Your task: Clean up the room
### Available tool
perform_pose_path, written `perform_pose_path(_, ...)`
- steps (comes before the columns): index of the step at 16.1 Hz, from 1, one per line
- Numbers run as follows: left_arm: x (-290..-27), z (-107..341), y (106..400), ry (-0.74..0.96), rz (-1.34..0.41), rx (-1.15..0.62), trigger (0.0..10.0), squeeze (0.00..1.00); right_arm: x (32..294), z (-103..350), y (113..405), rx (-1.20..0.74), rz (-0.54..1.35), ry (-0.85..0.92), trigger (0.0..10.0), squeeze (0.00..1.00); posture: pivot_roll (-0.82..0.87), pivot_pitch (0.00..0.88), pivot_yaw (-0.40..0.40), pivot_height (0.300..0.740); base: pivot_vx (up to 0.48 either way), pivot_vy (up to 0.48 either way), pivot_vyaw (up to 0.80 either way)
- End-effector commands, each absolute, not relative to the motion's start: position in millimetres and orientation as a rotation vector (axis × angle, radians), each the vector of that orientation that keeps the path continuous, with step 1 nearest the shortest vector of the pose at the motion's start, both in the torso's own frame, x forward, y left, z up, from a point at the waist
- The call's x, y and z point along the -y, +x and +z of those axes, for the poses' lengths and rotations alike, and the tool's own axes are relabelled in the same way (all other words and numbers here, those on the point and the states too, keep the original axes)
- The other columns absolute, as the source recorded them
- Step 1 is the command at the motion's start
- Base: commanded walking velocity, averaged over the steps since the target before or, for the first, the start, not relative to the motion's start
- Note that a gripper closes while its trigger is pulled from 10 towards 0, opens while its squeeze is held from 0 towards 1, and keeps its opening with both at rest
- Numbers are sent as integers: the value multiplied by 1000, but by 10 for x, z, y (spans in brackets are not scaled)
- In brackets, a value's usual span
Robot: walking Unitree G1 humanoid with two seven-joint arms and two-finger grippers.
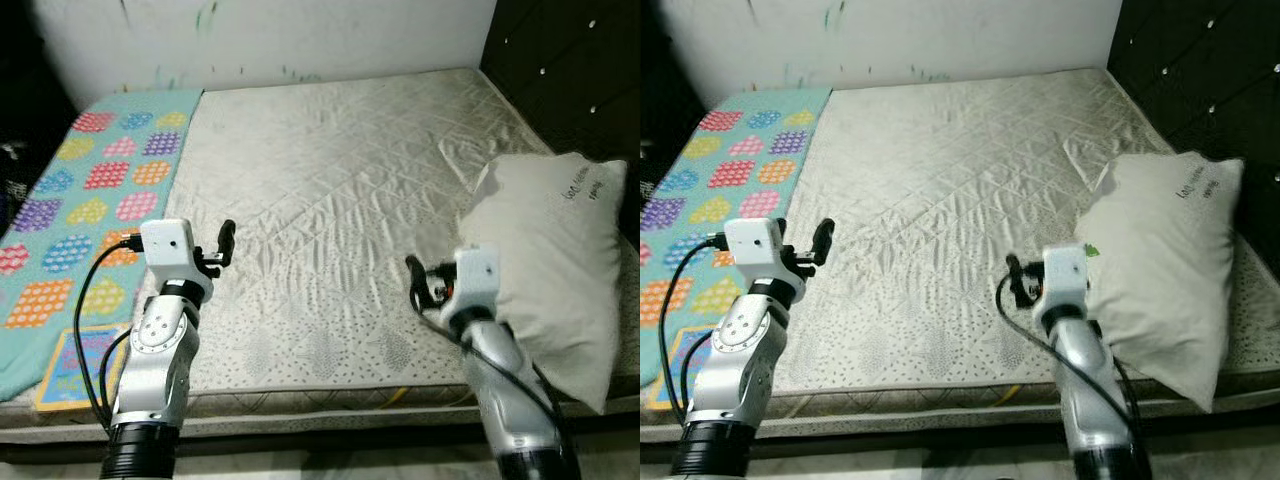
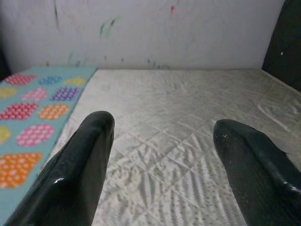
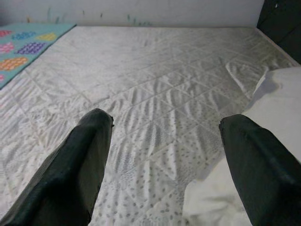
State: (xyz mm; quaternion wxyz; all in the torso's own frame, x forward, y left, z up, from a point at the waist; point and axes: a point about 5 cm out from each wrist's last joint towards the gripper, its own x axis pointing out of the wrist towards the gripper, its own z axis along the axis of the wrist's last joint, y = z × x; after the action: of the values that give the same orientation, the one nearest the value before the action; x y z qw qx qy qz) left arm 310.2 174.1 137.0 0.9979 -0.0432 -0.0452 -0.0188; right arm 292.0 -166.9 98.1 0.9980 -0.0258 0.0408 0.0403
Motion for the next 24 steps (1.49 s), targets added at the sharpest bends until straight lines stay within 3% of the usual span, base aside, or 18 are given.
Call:
perform_pose_path(1,-1785,1350,3058,-69,-47,89,10000,0,1661,984,2873,-74,59,-28,10000,0,-177,70,125,740,0,0,0)
perform_pose_path(8,-1616,1136,2907,84,-250,-1,10000,0,1687,967,2783,-11,13,-17,10000,0,-199,0,161,740,0,0,0)
perform_pose_path(12,-1571,1101,3025,8,-200,4,10000,0,1621,1031,2896,29,22,-14,10000,0,-225,0,172,740,0,0,0)
perform_pose_path(15,-1463,1068,2909,-39,-161,37,10000,0,1713,1002,2824,33,5,-22,10000,0,-219,0,147,740,0,0,0)
perform_pose_path(19,-1471,930,2795,-73,-141,-16,10000,0,1677,943,2760,39,10,8,10000,0,-219,0,205,740,0,0,0)
perform_pose_path(21,-1382,941,2864,-36,-210,-30,10000,0,1705,978,2784,83,-59,17,10000,0,-254,0,287,740,0,0,0)
perform_pose_path(24,-1322,986,2989,-31,-242,-21,10000,0,1741,991,2756,80,-54,1,10000,0,-283,0,275,740,0,0,0)
